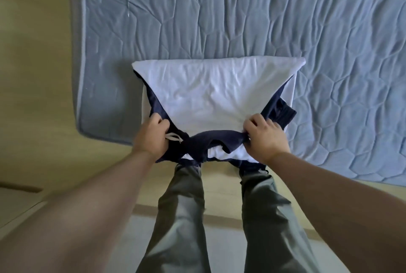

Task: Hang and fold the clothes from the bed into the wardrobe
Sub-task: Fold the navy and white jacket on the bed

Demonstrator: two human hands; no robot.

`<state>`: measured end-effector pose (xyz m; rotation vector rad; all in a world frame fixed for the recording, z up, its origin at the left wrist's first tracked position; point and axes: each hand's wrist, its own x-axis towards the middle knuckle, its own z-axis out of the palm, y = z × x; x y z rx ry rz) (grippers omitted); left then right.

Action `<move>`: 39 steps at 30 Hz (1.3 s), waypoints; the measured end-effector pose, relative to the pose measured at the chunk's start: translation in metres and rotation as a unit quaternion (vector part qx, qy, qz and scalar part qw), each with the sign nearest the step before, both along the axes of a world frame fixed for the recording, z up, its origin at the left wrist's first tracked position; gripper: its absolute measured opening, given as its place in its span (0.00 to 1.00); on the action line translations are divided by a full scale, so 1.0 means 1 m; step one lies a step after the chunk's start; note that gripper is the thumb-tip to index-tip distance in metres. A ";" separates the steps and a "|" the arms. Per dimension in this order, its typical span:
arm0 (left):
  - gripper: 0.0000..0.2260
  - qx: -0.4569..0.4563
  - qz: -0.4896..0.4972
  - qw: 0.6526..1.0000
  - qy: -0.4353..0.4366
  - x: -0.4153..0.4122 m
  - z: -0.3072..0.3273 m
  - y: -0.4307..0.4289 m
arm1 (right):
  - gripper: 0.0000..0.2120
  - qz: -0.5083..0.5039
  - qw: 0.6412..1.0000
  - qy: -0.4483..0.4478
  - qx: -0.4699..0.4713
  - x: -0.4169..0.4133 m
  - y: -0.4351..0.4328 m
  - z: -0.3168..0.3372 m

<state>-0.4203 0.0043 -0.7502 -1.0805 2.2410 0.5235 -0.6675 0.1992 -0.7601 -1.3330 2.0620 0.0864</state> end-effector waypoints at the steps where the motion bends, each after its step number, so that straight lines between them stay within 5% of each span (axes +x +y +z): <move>1: 0.08 -0.002 -0.001 1.000 -0.012 0.001 0.000 0.005 | 0.12 0.006 1.000 -0.004 0.024 0.006 0.005 -0.002; 4: 0.09 0.008 -0.024 0.996 -0.089 -0.007 0.001 0.013 | 0.18 0.021 0.996 -0.026 0.080 0.016 0.016 -0.005; 8: 0.06 -0.051 -0.004 0.989 -0.136 -0.027 -0.002 0.008 | 0.13 -0.076 0.996 -0.020 0.039 0.016 0.012 0.000; 15: 0.14 -0.078 0.349 0.934 0.016 -0.053 -0.024 -0.019 | 0.20 -0.407 0.913 0.031 0.030 -0.022 -0.027 -0.004; 18: 0.15 -0.055 0.354 0.934 -0.001 -0.053 -0.026 -0.016 | 0.26 -0.429 0.898 -0.012 0.100 -0.028 -0.028 -0.011; 21: 0.12 -0.051 0.307 0.950 -0.012 -0.045 -0.027 -0.007 | 0.20 -0.448 0.883 -0.089 0.112 -0.025 -0.027 -0.016; 26: 0.08 -0.048 0.397 0.917 0.010 -0.032 -0.038 -0.002 | 0.16 -0.413 0.897 -0.060 0.145 -0.020 -0.018 -0.016; 31: 0.12 -0.026 0.335 0.941 -0.023 -0.037 -0.031 -0.011 | 0.18 -0.422 0.887 -0.035 0.184 -0.021 -0.022 -0.014; 35: 0.22 -0.112 0.446 0.888 -0.018 -0.047 -0.030 -0.032 | 0.32 -0.488 0.854 0.032 0.178 -0.031 -0.030 -0.018; 39: 0.28 -0.080 0.587 0.803 0.063 -0.055 -0.033 -0.061 | 0.45 -0.604 0.788 -0.045 0.111 -0.049 -0.034 -0.028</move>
